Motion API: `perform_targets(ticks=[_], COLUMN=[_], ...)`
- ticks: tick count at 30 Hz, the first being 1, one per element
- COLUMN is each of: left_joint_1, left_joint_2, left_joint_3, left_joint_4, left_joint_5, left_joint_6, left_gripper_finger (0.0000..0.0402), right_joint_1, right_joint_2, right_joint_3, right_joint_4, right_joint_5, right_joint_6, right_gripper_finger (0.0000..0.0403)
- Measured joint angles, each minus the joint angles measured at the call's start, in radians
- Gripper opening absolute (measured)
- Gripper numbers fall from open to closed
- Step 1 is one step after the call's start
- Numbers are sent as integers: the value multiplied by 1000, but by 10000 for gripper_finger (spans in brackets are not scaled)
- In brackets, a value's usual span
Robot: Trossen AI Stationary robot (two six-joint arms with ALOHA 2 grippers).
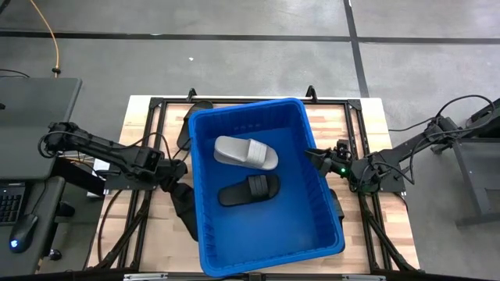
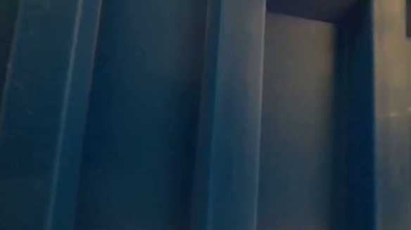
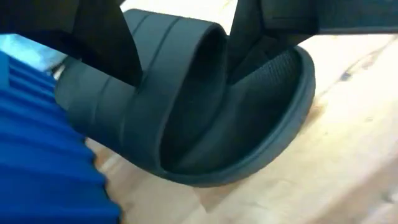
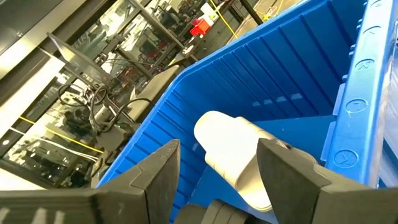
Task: Pick and place slides into bin
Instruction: Put the black slide into the blue bin
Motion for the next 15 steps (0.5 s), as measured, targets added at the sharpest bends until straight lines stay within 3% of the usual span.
perform_targets(ticks=[10, 12, 15], left_joint_1=[0, 0, 0], left_joint_2=[0, 0, -1], left_joint_3=[0, 0, 0], left_joint_4=[12, 25, 8], left_joint_5=[93, 108, 91], left_joint_6=[54, 88, 62], left_gripper_finger=[153, 122, 39], right_joint_1=[1, 1, 1], right_joint_2=[0, 0, 0], right_joint_3=[0, 0, 0], right_joint_4=[0, 0, 0], right_joint_5=[-1, -1, 0], right_joint_6=[-13, -16, -17], right_gripper_finger=[205, 206, 205])
